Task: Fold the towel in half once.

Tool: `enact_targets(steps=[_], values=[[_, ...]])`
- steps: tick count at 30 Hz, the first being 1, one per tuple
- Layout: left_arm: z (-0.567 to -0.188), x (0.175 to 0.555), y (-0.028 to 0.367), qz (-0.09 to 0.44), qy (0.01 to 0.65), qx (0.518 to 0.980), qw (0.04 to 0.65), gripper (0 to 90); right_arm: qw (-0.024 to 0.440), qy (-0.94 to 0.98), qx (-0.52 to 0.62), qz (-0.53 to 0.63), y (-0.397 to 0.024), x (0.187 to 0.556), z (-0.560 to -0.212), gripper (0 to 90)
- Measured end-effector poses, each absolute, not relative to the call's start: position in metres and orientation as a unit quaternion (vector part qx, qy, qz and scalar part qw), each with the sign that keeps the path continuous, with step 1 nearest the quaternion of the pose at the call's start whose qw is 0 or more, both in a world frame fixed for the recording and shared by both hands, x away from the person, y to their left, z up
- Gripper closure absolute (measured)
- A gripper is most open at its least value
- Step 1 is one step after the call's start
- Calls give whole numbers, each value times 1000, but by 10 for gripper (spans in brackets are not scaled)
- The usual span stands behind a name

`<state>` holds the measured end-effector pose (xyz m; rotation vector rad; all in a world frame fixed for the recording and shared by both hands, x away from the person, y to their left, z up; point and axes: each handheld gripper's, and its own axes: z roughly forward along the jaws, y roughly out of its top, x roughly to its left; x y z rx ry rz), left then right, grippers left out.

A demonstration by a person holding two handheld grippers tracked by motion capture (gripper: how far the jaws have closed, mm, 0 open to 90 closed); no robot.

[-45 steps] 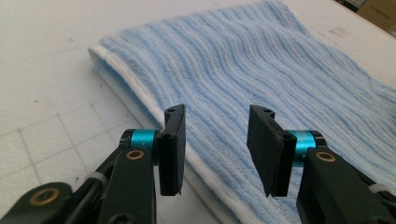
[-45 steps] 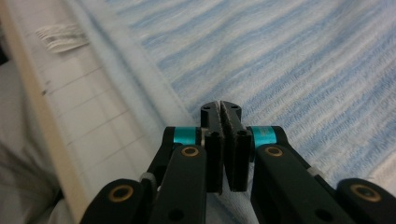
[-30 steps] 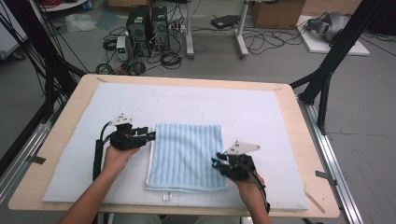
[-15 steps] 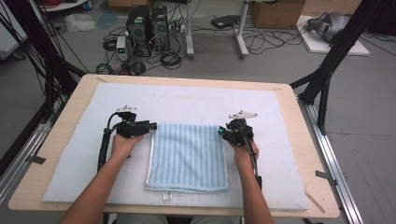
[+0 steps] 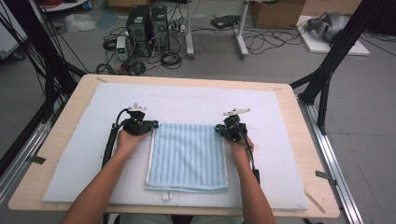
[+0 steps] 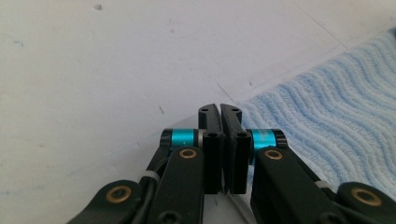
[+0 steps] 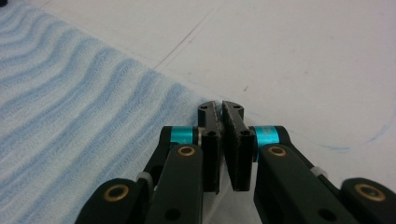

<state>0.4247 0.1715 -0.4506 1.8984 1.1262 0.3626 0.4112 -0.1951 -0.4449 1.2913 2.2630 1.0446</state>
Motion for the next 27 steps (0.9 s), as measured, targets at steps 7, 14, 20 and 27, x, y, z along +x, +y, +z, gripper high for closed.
enact_targets(steps=[7, 14, 20, 27], values=[[-442, 449, 166, 145, 458, 755, 446, 876, 247, 780, 459, 347, -189, 416, -446, 867], [-446, 459, 166, 164, 461, 743, 457, 877, 269, 771, 463, 343, -189, 435, -440, 867], [-449, 461, 170, 178, 466, 730, 467, 814, 281, 773, 462, 332, -178, 449, -435, 836], [-440, 456, 182, 128, 476, 724, 483, 581, 268, 758, 484, 344, -185, 439, -432, 594]])
